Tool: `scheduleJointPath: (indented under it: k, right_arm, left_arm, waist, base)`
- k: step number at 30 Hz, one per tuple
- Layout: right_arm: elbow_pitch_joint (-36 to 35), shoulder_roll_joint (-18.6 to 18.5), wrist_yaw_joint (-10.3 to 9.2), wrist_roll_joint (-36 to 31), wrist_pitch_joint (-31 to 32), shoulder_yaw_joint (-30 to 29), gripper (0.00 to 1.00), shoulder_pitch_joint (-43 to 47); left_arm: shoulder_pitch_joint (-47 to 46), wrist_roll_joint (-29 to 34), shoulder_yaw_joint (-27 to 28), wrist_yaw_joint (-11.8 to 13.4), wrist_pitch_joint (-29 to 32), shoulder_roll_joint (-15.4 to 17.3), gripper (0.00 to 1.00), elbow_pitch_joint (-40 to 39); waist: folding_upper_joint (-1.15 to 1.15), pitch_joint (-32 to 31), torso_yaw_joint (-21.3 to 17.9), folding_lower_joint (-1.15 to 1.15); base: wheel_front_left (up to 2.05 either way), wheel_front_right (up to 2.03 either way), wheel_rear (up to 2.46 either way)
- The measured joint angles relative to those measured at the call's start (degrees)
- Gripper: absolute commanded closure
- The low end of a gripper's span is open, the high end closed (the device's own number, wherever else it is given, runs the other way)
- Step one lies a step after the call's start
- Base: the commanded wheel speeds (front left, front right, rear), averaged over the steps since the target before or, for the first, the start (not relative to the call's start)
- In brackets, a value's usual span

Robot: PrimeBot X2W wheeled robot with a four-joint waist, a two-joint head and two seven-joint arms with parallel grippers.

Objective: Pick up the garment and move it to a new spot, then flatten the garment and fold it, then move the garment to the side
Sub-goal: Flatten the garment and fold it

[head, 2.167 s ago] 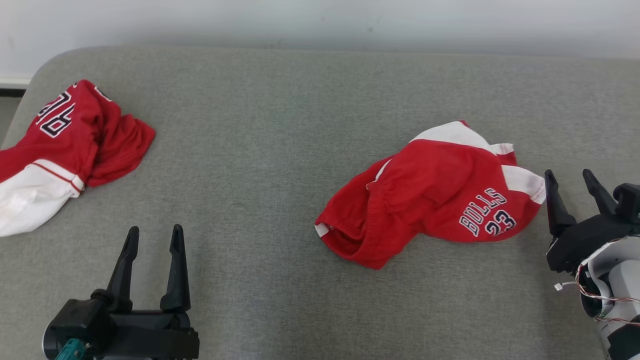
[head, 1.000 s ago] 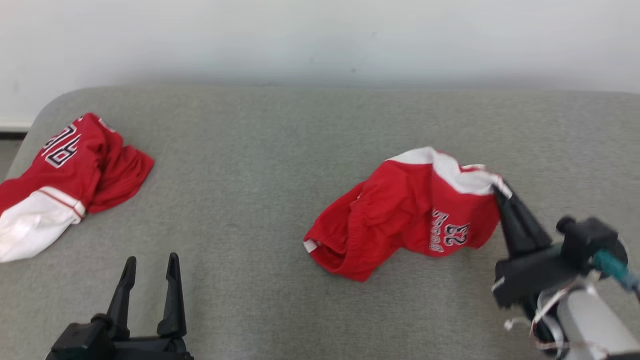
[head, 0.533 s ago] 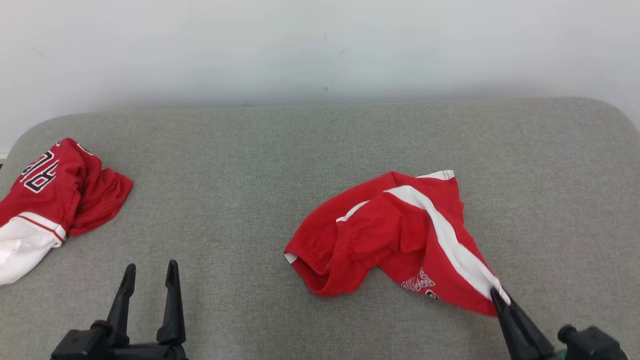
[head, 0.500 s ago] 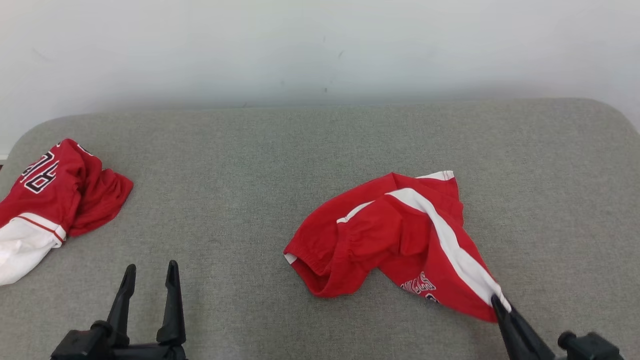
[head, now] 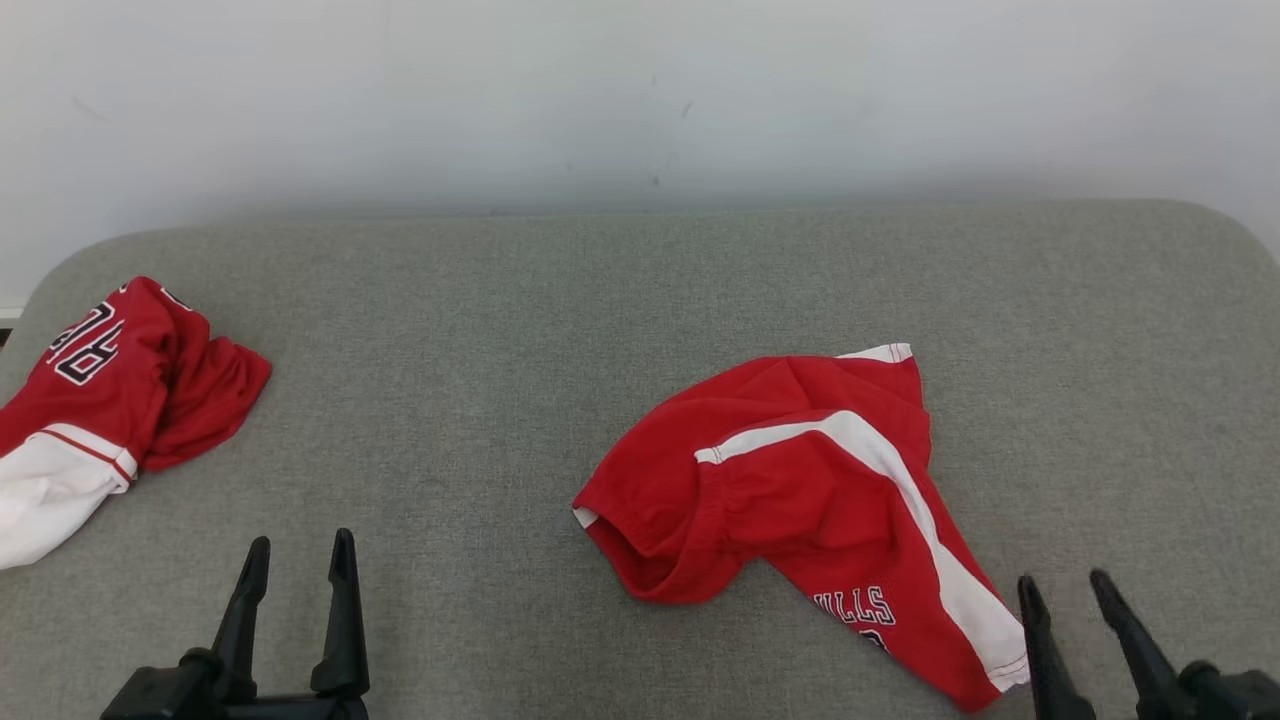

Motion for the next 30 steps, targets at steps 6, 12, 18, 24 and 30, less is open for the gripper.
scheduleJointPath:
  k: [6,12,18,24,30]
  right_arm:
    - [-5.91,2.01,0.01,-2.7,0.0,-2.47,0.0,-1.84]
    - [-7.9,4.35,0.0,-4.1,0.0,-1.49,0.0,-2.67]
    - [-8.17,6.11,0.01,-5.04,0.0,-0.68,0.0,-2.58]
    - [-7.81,6.09,0.0,-5.19,0.0,-0.45,0.0,-3.44]
    - [-7.14,6.13,0.0,-5.19,0.0,0.52,0.0,-5.21]
  left_arm:
    - [0.05,0.15,0.26,0.0,0.0,-0.01,0.0,-0.08]
    - [0.16,0.32,0.71,0.0,0.0,-0.01,0.0,-0.14]
    - [0.16,0.34,1.02,0.0,0.0,-0.01,0.0,-0.26]
    - [-1.49,0.79,-0.05,-0.19,0.0,0.01,0.0,0.13]
    - [-7.47,2.43,-5.68,-1.21,0.0,0.01,0.0,3.18]
  waist:
    - [0.0,-0.29,0.15,0.0]
    - [0.0,-0.72,0.24,0.0]
    - [0.0,-0.42,0.21,0.0]
    - [0.0,0.56,-0.29,0.01]
    - [0.0,1.86,-1.29,0.01]
  base:
    - [0.0,0.0,0.0]
    - [0.0,0.0,0.0]
    - [0.0,0.0,0.0]
    - [0.0,0.0,0.0]
    - [0.0,0.0,0.0]
